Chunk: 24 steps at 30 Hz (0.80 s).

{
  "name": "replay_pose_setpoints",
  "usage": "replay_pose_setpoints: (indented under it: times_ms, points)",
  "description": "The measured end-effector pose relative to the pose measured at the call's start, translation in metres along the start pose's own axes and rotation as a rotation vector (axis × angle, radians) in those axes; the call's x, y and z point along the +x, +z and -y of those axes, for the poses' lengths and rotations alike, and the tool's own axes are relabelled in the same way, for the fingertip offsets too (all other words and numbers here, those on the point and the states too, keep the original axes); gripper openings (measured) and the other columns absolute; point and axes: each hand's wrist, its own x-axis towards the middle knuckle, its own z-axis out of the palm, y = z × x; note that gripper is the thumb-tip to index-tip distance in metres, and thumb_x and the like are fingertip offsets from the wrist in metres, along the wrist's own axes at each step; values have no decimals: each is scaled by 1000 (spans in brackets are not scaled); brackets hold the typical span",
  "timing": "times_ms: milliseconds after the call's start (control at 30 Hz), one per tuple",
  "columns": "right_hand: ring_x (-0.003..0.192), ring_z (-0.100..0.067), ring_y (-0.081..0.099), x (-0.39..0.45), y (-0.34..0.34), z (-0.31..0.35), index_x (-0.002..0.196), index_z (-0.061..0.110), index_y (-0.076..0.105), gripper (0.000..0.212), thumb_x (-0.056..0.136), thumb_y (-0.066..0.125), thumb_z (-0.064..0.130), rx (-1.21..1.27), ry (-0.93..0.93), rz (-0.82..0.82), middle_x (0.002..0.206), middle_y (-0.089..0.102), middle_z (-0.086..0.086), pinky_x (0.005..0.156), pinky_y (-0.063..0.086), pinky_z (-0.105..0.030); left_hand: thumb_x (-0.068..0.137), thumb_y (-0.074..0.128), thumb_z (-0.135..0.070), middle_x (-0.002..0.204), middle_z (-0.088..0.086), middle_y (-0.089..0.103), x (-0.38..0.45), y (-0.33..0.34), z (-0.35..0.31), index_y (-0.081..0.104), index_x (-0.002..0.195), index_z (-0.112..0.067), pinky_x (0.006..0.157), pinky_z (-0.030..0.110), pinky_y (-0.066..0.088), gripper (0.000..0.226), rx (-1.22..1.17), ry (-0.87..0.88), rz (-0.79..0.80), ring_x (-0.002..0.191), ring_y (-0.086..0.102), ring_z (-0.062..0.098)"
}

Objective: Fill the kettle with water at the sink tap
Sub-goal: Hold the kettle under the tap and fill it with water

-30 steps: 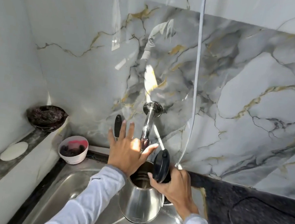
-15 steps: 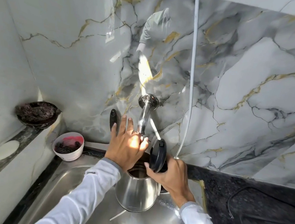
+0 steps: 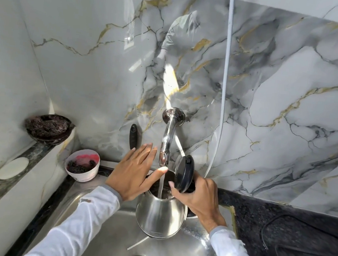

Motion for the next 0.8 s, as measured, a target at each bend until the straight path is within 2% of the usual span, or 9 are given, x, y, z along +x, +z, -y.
replay_pose_setpoints:
  times_ms: [167,300,367,800]
  points:
    - [59,-22,72,0,-1,3,76,15,72,61,68,64,75,27,3,11,63,75,0,61,61,-38,85,8,-81,165,16,23,-37,18,7,21,156,-4,128,42,17,106,76,-5,56,154,17,25]
    - [57,-19,72,2,0,6,75,18,71,56,69,66,73,31,-15,-1,61,75,3,60,61,-34,85,18,-85,156,23,41,-55,31,10,38,148,3,120,50,35,110,118,-39,79,146,37,33]
    - [54,-19,71,1,2,7,73,17,70,56,69,67,73,18,-37,-21,59,74,3,56,59,-30,86,26,-84,152,25,45,-56,35,10,43,145,4,117,53,40,108,141,-55,87,143,41,35]
    - [52,-21,70,-3,4,8,71,17,67,55,70,67,71,5,-46,-39,55,71,3,52,57,-30,86,22,-86,150,27,47,-58,45,7,48,141,5,114,54,42,110,183,-50,57,141,45,36]
